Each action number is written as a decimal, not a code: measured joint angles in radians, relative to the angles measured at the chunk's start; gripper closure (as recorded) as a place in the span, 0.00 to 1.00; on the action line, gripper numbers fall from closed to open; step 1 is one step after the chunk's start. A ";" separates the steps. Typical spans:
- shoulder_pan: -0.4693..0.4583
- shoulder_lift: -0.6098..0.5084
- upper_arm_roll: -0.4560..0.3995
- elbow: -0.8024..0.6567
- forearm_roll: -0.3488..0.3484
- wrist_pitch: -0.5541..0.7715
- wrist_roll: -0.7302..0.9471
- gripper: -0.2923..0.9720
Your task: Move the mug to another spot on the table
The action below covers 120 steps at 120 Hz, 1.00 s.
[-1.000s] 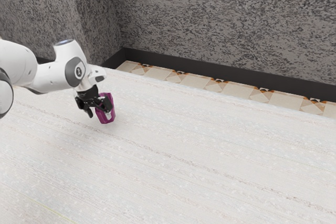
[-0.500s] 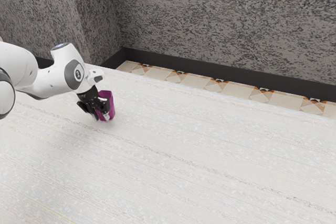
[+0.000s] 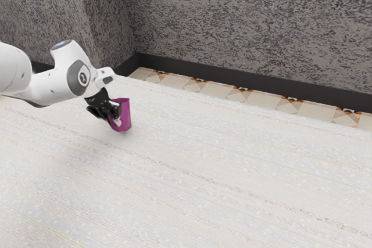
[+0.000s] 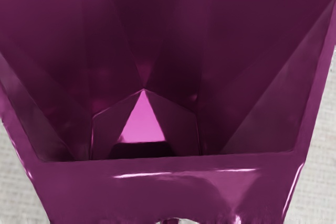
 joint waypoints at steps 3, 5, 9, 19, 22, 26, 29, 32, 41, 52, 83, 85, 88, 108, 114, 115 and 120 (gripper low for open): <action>0.000 -0.018 -0.003 -0.020 0.000 0.005 0.000 0.70; 0.000 -0.030 -0.008 -0.033 0.000 0.009 -0.001 0.70; 0.000 -0.054 -0.018 -0.061 0.001 0.017 -0.002 0.71; -0.004 -0.119 -0.055 -0.139 0.002 0.042 -0.004 0.72; -0.005 -0.136 -0.070 -0.162 0.004 0.053 -0.006 0.73; -0.008 -0.156 -0.091 -0.187 0.007 0.067 -0.009 0.73; -0.010 -0.170 -0.105 -0.204 0.010 0.078 -0.011 0.74; -0.011 -0.185 -0.119 -0.224 0.012 0.091 -0.014 0.75; -0.013 -0.223 -0.163 -0.291 0.017 0.130 -0.024 0.76; -0.018 -0.243 -0.201 -0.351 0.023 0.170 -0.037 0.78; -0.071 -0.165 -0.221 -0.373 0.021 0.330 -0.061 0.80; -0.074 -0.155 -0.221 -0.373 0.020 0.339 -0.062 0.80; -0.079 -0.137 -0.221 -0.373 0.018 0.353 -0.062 0.80; -0.103 -0.085 -0.222 -0.377 0.016 0.416 -0.053 0.57; -0.106 -0.096 -0.222 -0.396 0.015 0.425 -0.048 0.50; -0.106 -0.099 -0.222 -0.400 0.015 0.427 -0.048 0.49; -0.106 -0.122 -0.222 -0.430 0.014 0.432 -0.045 0.45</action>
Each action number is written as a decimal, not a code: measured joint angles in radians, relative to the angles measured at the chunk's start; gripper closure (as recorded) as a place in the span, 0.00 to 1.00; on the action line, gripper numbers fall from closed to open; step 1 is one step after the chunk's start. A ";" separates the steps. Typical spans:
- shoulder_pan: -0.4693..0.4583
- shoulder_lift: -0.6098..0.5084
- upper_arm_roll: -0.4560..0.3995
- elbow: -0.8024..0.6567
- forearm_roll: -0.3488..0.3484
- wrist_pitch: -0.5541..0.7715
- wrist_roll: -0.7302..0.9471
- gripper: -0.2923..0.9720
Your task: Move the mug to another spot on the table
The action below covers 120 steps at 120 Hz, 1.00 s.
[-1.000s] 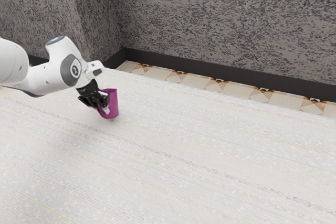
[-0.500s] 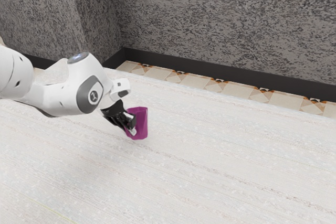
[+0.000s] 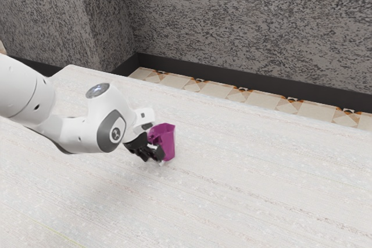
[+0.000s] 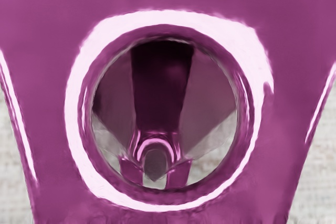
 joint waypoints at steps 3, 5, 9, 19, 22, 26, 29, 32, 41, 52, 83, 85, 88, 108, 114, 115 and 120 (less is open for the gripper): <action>0.000 -0.018 0.000 -0.020 0.000 0.002 0.002 0.42; 0.000 -0.032 0.000 -0.035 -0.001 0.004 0.003 0.41; 0.000 -0.061 -0.001 -0.064 -0.001 0.006 0.005 0.38; 0.000 -0.131 -0.020 -0.111 -0.001 0.009 0.009 0.33; 0.000 -0.147 -0.026 -0.116 -0.001 0.009 0.010 0.32; -0.001 -0.169 -0.034 -0.120 -0.002 0.009 0.012 0.31; -0.002 -0.184 -0.038 -0.121 -0.002 0.008 0.013 0.30; -0.003 -0.196 -0.042 -0.122 -0.001 0.008 0.014 0.29; -0.004 -0.230 -0.049 -0.121 0.000 0.000 0.016 0.27; -0.006 -0.242 -0.052 -0.108 0.004 -0.009 0.020 0.26; 0.005 -0.125 -0.039 0.215 0.208 -0.217 0.025 0.24; 0.004 -0.121 -0.039 0.234 0.224 -0.239 0.026 0.24; 0.002 -0.116 -0.039 0.266 0.246 -0.274 0.026 0.24; -0.036 -0.116 -0.034 0.439 0.374 -0.503 0.044 0.23; -0.055 -0.129 -0.033 0.485 0.415 -0.571 0.055 0.23; -0.058 -0.131 -0.033 0.491 0.421 -0.581 0.056 0.23; -0.070 -0.151 -0.033 0.513 0.449 -0.630 0.064 0.23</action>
